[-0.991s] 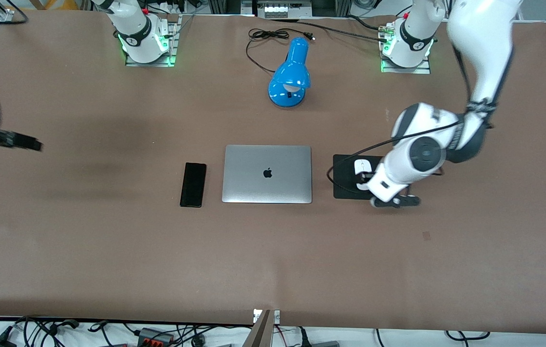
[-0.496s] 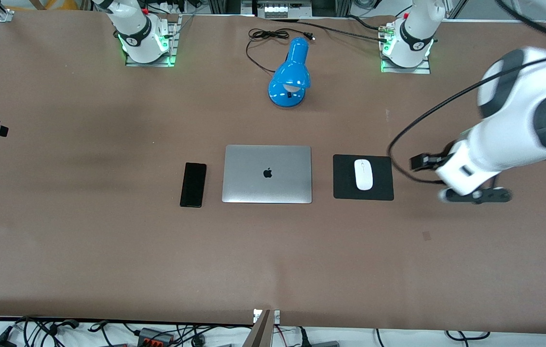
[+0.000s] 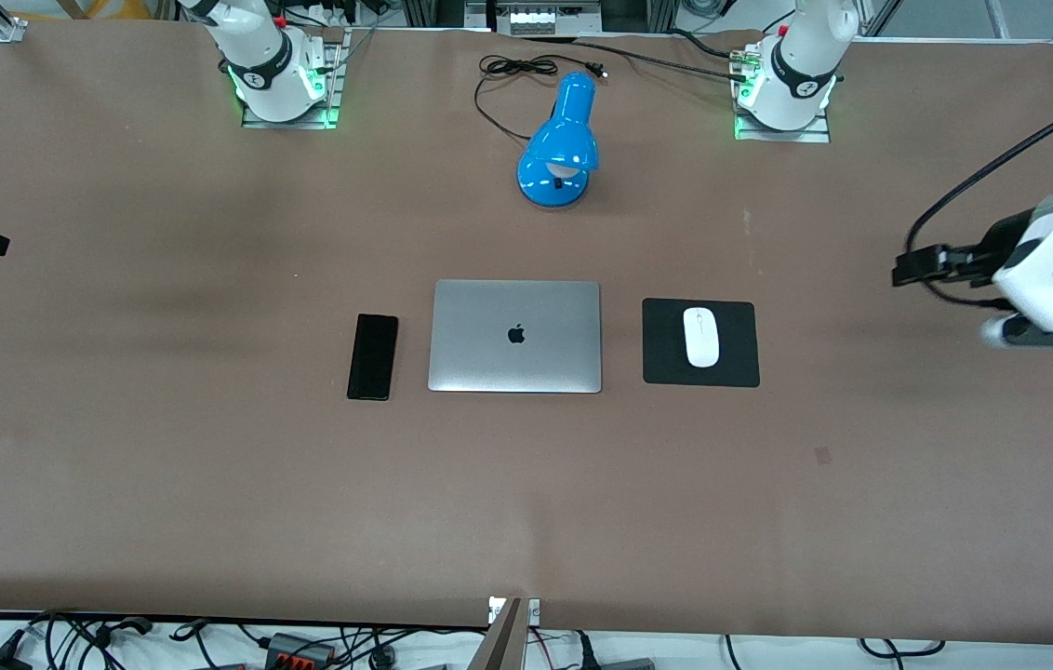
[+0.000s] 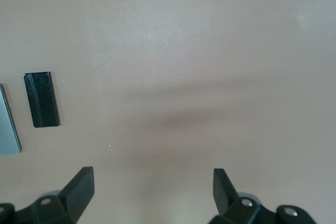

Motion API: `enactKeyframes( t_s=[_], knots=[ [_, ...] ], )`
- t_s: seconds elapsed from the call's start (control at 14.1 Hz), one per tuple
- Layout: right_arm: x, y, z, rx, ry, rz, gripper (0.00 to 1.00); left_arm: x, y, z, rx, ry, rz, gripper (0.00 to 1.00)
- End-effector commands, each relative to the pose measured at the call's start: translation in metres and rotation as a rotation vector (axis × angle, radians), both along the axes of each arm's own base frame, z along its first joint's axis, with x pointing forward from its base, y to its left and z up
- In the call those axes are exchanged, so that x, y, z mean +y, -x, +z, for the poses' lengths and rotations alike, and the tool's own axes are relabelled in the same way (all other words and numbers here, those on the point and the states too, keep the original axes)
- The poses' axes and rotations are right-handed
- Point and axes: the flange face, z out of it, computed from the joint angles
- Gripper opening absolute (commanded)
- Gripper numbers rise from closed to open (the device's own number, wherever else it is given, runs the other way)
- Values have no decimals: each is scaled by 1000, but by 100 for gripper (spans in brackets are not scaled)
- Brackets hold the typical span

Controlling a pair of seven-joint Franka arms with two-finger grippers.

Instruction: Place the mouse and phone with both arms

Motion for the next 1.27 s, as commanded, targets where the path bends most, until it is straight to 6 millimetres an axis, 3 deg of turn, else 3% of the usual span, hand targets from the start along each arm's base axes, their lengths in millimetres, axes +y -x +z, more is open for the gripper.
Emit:
enactKeyframes(
  t_s=[0.0,0.14,0.35,0.5,0.64,0.85,1.2],
  knots=[
    [-3,7,1,-27,17,4,100,1,54,8,-107,7,-3,100],
    [-5,1,6,-81,29,3,100,2,78,23,-155,15,-5,100],
    [1,3,10,-91,21,1,100,-1,72,27,-122,4,-17,100],
    [25,17,13,-88,19,47,100,-3,64,30,-116,-16,-72,100],
    [33,18,16,-99,21,59,100,1,63,30,-125,-31,-152,100],
    [37,16,12,-83,27,63,100,-11,61,31,-135,-36,-138,100],
    [37,16,10,-78,26,62,100,-13,57,33,-140,-29,-92,100]
  ],
)
